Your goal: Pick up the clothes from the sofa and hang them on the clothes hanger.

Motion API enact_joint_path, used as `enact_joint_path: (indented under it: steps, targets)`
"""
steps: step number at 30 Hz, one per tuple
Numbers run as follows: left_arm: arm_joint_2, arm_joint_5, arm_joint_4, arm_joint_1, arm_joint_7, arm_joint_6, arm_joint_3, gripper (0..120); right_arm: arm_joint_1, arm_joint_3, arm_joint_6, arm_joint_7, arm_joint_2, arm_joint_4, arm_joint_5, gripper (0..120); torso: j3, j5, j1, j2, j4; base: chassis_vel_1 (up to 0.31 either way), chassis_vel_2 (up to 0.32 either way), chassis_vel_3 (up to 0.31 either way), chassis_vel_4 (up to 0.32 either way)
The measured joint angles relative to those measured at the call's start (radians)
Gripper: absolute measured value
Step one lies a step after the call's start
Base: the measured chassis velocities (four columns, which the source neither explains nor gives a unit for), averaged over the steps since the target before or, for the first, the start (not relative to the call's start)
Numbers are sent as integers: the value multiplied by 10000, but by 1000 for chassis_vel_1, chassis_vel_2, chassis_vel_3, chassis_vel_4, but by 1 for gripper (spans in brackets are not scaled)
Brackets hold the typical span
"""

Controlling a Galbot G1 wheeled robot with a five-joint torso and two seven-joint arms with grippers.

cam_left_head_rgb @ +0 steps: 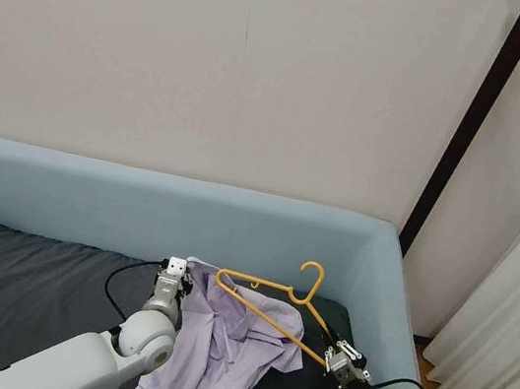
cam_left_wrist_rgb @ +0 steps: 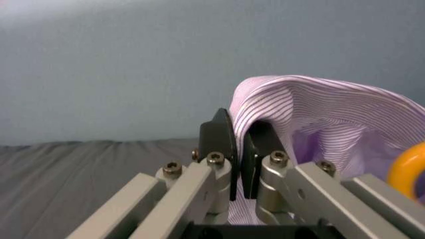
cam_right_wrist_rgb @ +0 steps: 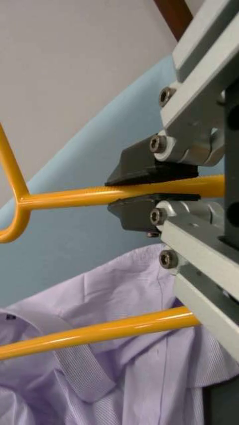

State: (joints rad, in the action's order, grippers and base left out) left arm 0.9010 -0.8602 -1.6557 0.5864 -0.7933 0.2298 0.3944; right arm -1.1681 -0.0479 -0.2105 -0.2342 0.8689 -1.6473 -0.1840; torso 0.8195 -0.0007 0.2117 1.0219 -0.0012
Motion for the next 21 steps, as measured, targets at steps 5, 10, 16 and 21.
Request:
enact_joint_path:
  steps: [5,10,16,21]
  targets:
    - [6,-41,-138,-117,-75,77,226,0,311,425,91,-116,161,452,40,4,1,1,0,0,-1,0,0,0,0]
    - [-81,-169,-443,-354,-174,171,497,0,1135,758,181,-197,496,1367,153,4,2,1,1,-1,3,0,0,0,0]
    - [-126,-261,-678,-503,-270,245,758,0,1691,1228,355,-290,893,1673,-61,4,2,0,0,0,2,0,0,0,0]
    - [21,-381,-656,-832,-362,328,945,0,1898,1403,377,-452,993,1597,-630,4,2,0,1,0,0,0,0,0,0]
